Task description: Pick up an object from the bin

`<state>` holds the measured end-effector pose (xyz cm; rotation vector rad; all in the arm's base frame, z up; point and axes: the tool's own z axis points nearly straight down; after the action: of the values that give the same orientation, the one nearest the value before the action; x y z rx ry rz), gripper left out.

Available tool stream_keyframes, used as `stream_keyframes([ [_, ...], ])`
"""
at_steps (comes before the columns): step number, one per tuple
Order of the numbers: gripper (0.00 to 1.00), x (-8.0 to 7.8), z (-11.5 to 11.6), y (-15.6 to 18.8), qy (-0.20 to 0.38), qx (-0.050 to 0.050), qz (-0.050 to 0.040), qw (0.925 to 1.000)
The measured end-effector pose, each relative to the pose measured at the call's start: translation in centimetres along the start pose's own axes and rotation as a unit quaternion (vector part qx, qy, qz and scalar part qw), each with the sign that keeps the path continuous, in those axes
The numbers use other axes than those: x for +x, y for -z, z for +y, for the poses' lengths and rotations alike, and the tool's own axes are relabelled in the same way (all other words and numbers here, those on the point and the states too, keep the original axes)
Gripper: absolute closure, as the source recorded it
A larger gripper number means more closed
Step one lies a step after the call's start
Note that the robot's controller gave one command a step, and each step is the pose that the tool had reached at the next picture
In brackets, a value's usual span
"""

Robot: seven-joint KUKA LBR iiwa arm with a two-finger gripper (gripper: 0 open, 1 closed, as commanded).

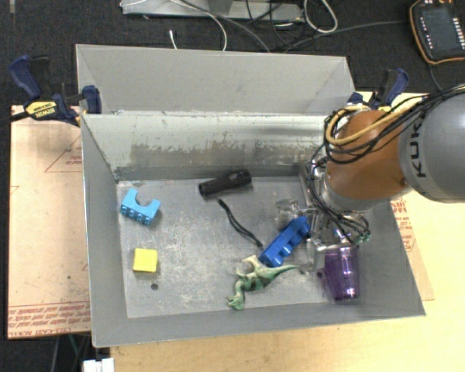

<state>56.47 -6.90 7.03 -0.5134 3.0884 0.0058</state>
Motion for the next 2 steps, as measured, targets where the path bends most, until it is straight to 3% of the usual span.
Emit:
stream_keyframes([
  [1, 1.00, -0.12, 3.07, 0.42, -0.042, -0.001, 0.0031, 0.9991],
  [2, 1.00, -0.11, 3.06, 0.43, -0.042, -0.001, 0.0030, 0.9991],
])
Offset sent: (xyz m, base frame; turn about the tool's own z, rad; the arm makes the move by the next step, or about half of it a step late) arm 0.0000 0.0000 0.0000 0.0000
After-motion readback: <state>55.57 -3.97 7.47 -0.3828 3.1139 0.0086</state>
